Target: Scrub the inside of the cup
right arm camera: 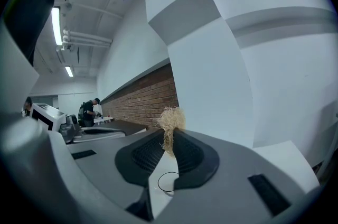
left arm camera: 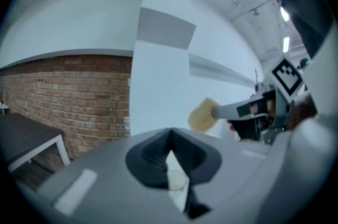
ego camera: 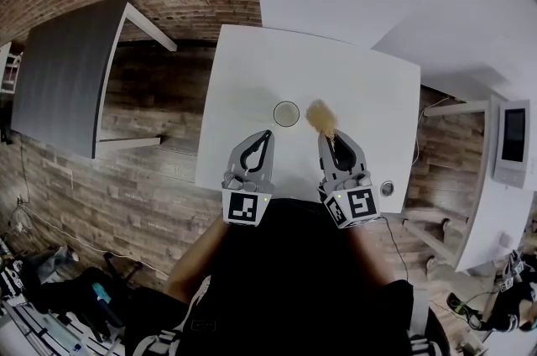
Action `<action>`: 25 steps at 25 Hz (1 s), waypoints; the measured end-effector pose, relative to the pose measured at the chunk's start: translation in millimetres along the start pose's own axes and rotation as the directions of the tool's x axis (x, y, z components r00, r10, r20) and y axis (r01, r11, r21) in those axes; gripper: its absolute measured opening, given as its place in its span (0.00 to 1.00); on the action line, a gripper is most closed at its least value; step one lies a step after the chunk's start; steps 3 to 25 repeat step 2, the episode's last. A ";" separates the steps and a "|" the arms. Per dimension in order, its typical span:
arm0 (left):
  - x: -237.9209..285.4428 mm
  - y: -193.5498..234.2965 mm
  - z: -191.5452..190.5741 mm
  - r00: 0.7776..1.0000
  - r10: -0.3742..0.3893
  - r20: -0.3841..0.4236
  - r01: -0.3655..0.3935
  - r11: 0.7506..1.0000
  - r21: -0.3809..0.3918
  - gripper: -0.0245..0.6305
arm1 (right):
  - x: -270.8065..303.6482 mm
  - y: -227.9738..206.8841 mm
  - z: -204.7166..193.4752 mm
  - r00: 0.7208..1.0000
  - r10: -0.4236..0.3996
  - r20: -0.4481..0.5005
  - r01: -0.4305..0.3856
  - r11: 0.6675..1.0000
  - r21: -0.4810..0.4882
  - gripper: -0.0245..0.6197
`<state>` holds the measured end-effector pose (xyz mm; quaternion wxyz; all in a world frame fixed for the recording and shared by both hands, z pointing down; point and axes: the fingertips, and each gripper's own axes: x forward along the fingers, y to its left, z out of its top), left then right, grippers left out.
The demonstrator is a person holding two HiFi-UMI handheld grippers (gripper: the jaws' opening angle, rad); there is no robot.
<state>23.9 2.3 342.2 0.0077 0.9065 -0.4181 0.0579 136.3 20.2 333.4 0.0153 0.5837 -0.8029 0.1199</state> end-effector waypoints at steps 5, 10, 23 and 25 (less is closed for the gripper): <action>-0.1 -0.8 0.2 1.000 0.001 -0.001 -0.001 1.000 -0.006 0.04 | -0.5 -0.1 0.1 1.000 0.000 -0.001 0.000 1.000 0.000 0.10; -0.1 -0.8 0.2 1.000 0.001 -0.001 -0.001 1.000 -0.006 0.04 | -0.5 -0.1 0.1 1.000 0.000 -0.001 0.000 1.000 0.000 0.10; -0.1 -0.8 0.2 1.000 0.001 -0.001 -0.001 1.000 -0.006 0.04 | -0.5 -0.1 0.1 1.000 0.000 -0.001 0.000 1.000 0.000 0.10; -0.1 -0.8 0.2 1.000 0.001 -0.001 -0.001 1.000 -0.006 0.04 | -0.5 -0.1 0.1 1.000 0.000 -0.001 0.000 1.000 0.000 0.10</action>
